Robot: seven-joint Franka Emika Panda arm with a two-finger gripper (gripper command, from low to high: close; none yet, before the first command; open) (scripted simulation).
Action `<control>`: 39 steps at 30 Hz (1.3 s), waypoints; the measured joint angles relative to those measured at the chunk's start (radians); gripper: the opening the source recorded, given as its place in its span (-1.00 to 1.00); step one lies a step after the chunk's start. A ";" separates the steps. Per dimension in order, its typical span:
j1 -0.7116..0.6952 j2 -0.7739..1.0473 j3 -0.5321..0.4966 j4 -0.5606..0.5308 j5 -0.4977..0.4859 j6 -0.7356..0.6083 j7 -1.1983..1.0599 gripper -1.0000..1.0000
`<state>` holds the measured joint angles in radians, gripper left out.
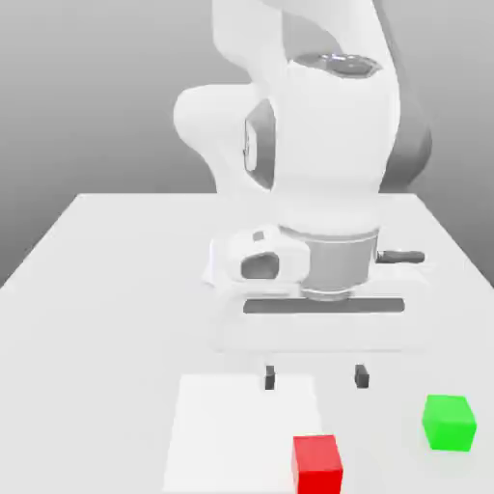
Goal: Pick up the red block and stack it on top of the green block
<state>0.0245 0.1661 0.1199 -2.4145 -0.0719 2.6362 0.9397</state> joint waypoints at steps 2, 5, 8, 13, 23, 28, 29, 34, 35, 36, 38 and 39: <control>0.007 0.072 0.002 -0.004 0.001 0.033 0.005 0.00; 0.021 0.180 -0.015 0.008 -0.022 0.115 0.023 0.00; 0.034 0.241 -0.030 0.018 -0.034 0.165 0.032 -1.00; 0.036 0.253 -0.032 0.019 -0.038 0.176 0.035 -1.00; 0.134 0.018 0.119 -0.024 -0.002 -0.018 0.006 -1.00; 0.240 0.078 0.173 -0.025 -0.082 0.035 0.062 -1.00; 0.255 0.112 0.158 -0.023 -0.105 0.064 0.079 -1.00; 0.264 0.136 0.148 -0.022 -0.122 0.086 0.091 1.00; 0.264 0.136 0.148 -0.022 -0.122 0.086 0.091 1.00; 0.269 0.148 0.142 -0.021 -0.131 0.097 0.097 1.00; 0.259 0.112 0.157 -0.023 -0.106 0.064 0.080 1.00; 0.253 0.082 0.167 -0.025 -0.085 0.038 0.064 1.00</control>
<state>0.2772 0.2480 0.2873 -2.4395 -0.1565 2.6739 1.0038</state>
